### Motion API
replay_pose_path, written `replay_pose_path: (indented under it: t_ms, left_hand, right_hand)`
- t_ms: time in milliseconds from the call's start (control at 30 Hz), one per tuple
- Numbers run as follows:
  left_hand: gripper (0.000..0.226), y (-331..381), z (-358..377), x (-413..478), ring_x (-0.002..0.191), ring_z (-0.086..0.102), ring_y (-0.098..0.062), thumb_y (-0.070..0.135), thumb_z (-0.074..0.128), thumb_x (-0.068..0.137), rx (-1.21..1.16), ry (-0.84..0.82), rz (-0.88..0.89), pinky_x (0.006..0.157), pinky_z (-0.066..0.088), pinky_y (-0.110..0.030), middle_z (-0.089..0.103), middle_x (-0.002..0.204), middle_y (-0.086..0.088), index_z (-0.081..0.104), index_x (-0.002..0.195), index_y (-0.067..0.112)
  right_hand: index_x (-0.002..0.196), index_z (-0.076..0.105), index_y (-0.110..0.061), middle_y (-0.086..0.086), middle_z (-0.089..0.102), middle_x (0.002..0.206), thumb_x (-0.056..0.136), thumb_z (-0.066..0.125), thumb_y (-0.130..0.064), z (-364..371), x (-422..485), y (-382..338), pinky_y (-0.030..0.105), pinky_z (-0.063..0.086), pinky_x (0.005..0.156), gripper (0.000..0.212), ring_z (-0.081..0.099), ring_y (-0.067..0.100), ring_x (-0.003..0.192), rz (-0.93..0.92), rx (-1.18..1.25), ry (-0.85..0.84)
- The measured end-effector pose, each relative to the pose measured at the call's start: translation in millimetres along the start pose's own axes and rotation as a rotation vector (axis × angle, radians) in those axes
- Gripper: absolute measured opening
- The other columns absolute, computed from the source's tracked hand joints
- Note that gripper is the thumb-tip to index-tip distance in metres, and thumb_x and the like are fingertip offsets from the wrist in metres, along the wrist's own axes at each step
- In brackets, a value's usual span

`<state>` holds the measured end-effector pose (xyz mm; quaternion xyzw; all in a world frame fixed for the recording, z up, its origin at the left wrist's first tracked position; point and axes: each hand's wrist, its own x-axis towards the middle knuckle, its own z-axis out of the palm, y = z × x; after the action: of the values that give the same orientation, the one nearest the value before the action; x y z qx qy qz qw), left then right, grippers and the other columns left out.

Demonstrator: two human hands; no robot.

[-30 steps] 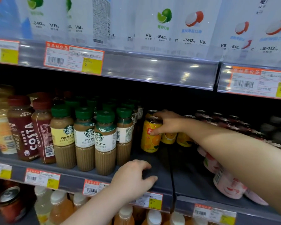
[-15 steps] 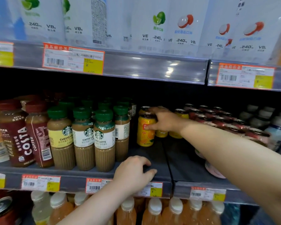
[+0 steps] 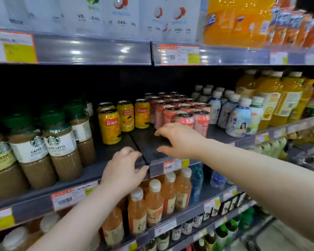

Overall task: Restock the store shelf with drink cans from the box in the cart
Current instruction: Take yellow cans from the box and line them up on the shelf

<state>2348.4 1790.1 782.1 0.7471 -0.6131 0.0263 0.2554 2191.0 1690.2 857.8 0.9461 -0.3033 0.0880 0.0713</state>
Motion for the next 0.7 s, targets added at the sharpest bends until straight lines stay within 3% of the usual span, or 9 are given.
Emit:
replay_pose_path:
  t_ms: [133, 300, 500, 700]
  left_hand:
    - [0.042, 40.4, 17.1, -13.0, 0.115, 0.046, -0.021, 0.044, 0.056, 0.084, 0.008, -0.002, 0.125, 0.093, 0.044, -0.035, 0.05, 0.12, 0.003, 0.06, 0.12, 0.022]
    - [0.045, 104.4, 48.0, -25.8, 0.117, 0.045, -0.024, 0.049, 0.055, 0.083, 0.059, -0.122, 0.237, 0.096, 0.041, -0.035, 0.049, 0.123, 0.001, 0.057, 0.121, 0.024]
    - [0.049, 241.1, 100.6, -68.9, 0.12, 0.044, -0.024, 0.052, 0.051, 0.084, 0.066, -0.315, 0.403, 0.095, 0.043, -0.037, 0.046, 0.127, 0.0, 0.052, 0.124, 0.024]
    - [0.053, 396.1, 153.9, -136.4, 0.118, 0.047, -0.024, 0.056, 0.052, 0.082, 0.028, -0.448, 0.57, 0.093, 0.047, -0.037, 0.049, 0.126, 0.0, 0.052, 0.124, 0.024]
  right_hand:
    - [0.137, 0.041, -0.021, 0.005, 0.05, 0.133, 0.089, 0.051, -0.045, 8.2, -59.7, 23.7, 0.039, 0.041, 0.096, 0.054, 0.046, 0.028, 0.12, 0.097, -0.06, -0.04]
    - [0.139, 0.037, -0.021, 0.005, 0.047, 0.136, 0.089, 0.05, -0.049, 10.1, -150.7, 62.1, 0.039, 0.039, 0.101, 0.059, 0.043, 0.026, 0.125, 0.253, -0.047, -0.096]
    - [0.134, 0.043, -0.021, 0.007, 0.055, 0.123, 0.086, 0.051, -0.047, -4.4, -318.5, 119.9, 0.039, 0.045, 0.094, 0.055, 0.05, 0.027, 0.117, 0.504, -0.059, -0.148]
    - [0.137, 0.04, -0.024, 0.006, 0.05, 0.133, 0.084, 0.053, -0.051, -17.0, -494.6, 163.3, 0.041, 0.04, 0.102, 0.061, 0.045, 0.026, 0.125, 0.788, -0.077, -0.239]
